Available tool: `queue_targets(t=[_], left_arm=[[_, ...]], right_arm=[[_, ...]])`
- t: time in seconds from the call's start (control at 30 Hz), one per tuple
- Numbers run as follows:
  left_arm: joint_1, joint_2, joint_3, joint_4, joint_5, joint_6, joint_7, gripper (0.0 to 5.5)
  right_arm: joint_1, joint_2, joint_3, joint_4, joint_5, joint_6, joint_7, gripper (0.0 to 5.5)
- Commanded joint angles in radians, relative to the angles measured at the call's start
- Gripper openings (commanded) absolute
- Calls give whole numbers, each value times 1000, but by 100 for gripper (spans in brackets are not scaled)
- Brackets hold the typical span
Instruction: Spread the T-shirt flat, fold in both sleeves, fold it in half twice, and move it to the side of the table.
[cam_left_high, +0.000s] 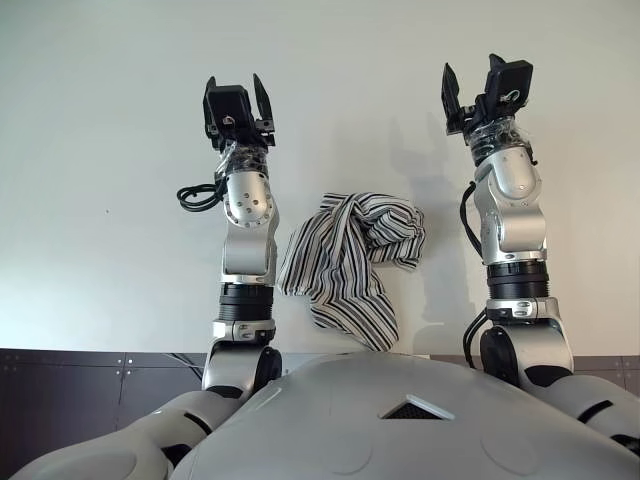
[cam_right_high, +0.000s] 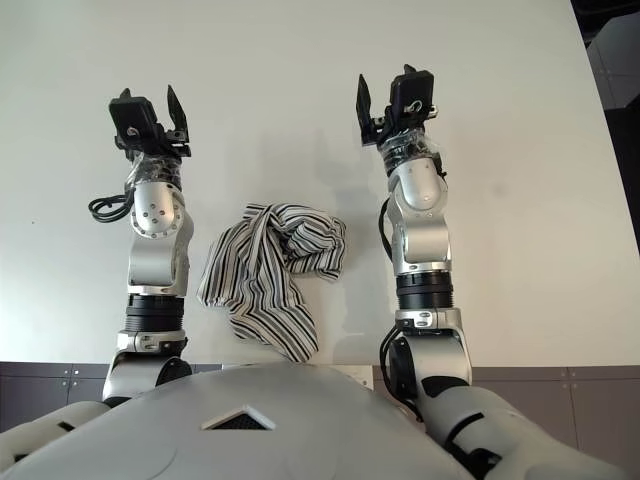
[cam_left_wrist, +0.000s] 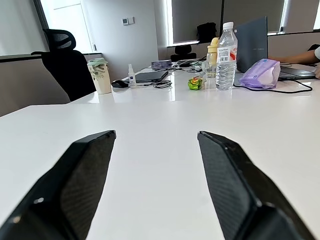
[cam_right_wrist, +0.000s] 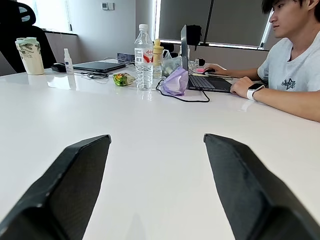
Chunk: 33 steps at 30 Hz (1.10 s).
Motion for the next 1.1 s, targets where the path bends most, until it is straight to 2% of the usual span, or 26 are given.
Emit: queue_targets(t=[0.03,0.17,0.27,0.53,0.7,0.93,1.1], left_arm=[[53,-15,-20,-27,-26,-3,-38,303],[246,-40,-88,-169,-37,-12,-70,303],[329,-28,-149,-287,8,30,-82,303],[267,26,-116,-294,17,71,-113,303],[253,30,-146,-326,13,68,-146,303],[248,66,-154,-326,42,82,-176,303],[241,39,-152,-324,45,98,-152,303]], right_arm=[[21,17,-35,-2,49,-1,5,344],[171,-6,-20,-102,49,-67,50,344],[216,-16,-2,-158,14,-74,44,344],[183,-44,27,-183,-11,-34,71,344],[173,-86,65,-205,-16,-35,143,344],[149,-142,56,-214,32,-1,240,344],[160,-130,63,-222,34,9,241,344]])
